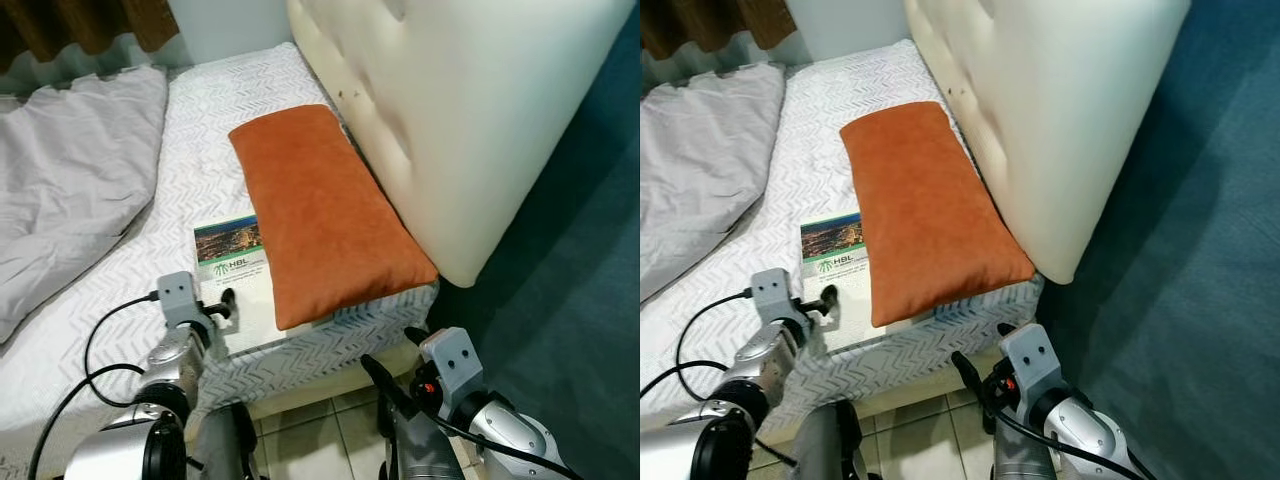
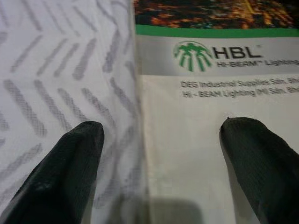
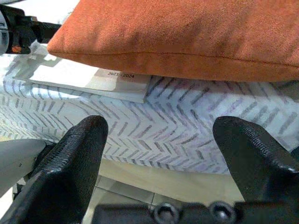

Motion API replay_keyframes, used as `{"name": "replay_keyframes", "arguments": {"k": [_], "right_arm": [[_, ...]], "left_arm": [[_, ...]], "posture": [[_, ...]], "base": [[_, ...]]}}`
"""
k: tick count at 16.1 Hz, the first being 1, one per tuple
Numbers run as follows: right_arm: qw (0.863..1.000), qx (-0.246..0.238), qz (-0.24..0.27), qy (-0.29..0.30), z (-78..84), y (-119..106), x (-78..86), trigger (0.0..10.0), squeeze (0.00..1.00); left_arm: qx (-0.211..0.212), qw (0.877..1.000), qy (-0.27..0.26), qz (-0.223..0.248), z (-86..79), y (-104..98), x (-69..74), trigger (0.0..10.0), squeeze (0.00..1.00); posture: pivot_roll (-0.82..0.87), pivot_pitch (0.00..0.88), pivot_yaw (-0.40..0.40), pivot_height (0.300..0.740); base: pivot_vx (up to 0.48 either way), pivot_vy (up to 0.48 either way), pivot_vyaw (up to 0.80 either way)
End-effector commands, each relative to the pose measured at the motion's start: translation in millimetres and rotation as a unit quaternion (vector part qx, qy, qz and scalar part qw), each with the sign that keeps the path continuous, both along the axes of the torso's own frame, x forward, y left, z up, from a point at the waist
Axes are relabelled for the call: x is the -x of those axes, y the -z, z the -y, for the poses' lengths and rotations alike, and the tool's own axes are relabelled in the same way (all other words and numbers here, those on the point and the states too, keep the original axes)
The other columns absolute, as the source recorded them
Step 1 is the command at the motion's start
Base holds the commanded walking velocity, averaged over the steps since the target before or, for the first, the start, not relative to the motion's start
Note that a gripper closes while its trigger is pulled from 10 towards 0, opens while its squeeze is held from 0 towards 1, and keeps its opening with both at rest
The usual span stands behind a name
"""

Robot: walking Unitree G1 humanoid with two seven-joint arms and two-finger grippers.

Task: Clean up the room

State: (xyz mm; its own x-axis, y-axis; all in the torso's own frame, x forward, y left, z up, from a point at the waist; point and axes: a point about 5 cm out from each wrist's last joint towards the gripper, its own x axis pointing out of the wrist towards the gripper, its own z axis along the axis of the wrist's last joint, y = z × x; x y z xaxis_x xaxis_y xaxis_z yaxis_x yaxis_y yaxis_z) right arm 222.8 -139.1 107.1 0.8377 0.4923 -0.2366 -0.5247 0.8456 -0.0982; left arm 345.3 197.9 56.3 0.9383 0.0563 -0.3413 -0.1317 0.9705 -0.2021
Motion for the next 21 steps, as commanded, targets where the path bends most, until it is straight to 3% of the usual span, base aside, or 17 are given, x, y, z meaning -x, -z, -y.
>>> {"name": "replay_keyframes", "arguments": {"k": [1, 3, 4, 5, 6, 10, 13, 19, 20, 21], "right_arm": [[1.0, 0.007, -0.01, -0.01, -1.0, 4.8, 1.8, 10.0, 0.0], [1.0, 0.008, -0.01, -0.01, -0.7, 5.0, 2.2, 10.0, 0.0], [1.0, 0.009, -0.011, -0.008, 0.1, 5.7, 2.6, 10.0, 0.0], [1.0, 0.009, -0.011, -0.006, 0.5, 6.1, 2.7, 10.0, 0.0], [1.0, 0.008, -0.013, -0.004, 0.6, 6.9, 3.0, 10.0, 0.0], [1.0, 0.008, -0.012, -0.009, 0.5, 5.5, 1.9, 10.0, 0.0], [0.998, -0.014, -0.006, -0.064, -4.4, -1.1, 6.3, 10.0, 0.0], [0.993, 0.019, -0.032, -0.108, 3.0, 8.9, 13.2, 10.0, 0.0], [0.993, 0.029, -0.034, -0.111, 5.4, 11.6, 11.2, 10.0, 0.0], [0.993, 0.031, -0.034, -0.11, 6.3, 11.9, 10.0, 10.0, 0.0]], "left_arm": [[-0.002, 0.999, 0.022, -0.022, 6.0, 12.0, 7.5, 10.0, 0.0], [-0.04, 0.998, 0.037, -0.016, 7.7, 10.0, 6.5, 10.0, 0.0], [-0.104, 0.993, 0.049, -0.018, 7.6, 10.6, 7.5, 10.0, 0.0], [-0.136, 0.989, 0.056, -0.019, 7.7, 11.2, 8.1, 10.0, 0.0], [-0.134, 0.988, 0.064, -0.041, 12.2, 20.5, 13.8, 10.0, 0.0], [-0.053, 0.996, 0.033, -0.071, 16.8, 31.9, 20.8, 10.0, 0.0], [-0.018, 0.997, 0.041, -0.064, 26.8, 30.2, 18.2, 10.0, 0.0], [0.033, 0.996, 0.059, -0.063, 39.2, 26.7, 13.9, 10.0, 0.0], [0.034, 0.995, 0.066, -0.062, 42.3, 24.6, 11.9, 5.3, 0.0], [0.034, 0.995, 0.069, -0.06, 43.7, 23.2, 10.7, 2.6, 0.0]], "posture": [[-0.23, 0.165, 0.042, 0.576], [-0.23, 0.163, 0.048, 0.576], [-0.23, 0.164, 0.053, 0.576], [-0.23, 0.164, 0.053, 0.576], [-0.23, 0.166, 0.053, 0.576], [-0.23, 0.167, 0.046, 0.576], [-0.24, 0.168, 0.045, 0.576], [-0.24, 0.172, 0.04, 0.576], [-0.24, 0.17, 0.038, 0.576], [-0.24, 0.17, 0.038, 0.576]], "base": [[0.0, 0.0, 0.0], [0.0, 0.0, 0.0], [0.0, 0.0, 0.0], [0.0, 0.0, 0.0], [0.0, 0.0, 0.0], [0.0, 0.0, 0.0], [0.0, 0.0, 0.0], [0.0, 0.0, 0.0], [0.0, 0.0, 0.0], [0.0, 0.0, 0.0]]}}
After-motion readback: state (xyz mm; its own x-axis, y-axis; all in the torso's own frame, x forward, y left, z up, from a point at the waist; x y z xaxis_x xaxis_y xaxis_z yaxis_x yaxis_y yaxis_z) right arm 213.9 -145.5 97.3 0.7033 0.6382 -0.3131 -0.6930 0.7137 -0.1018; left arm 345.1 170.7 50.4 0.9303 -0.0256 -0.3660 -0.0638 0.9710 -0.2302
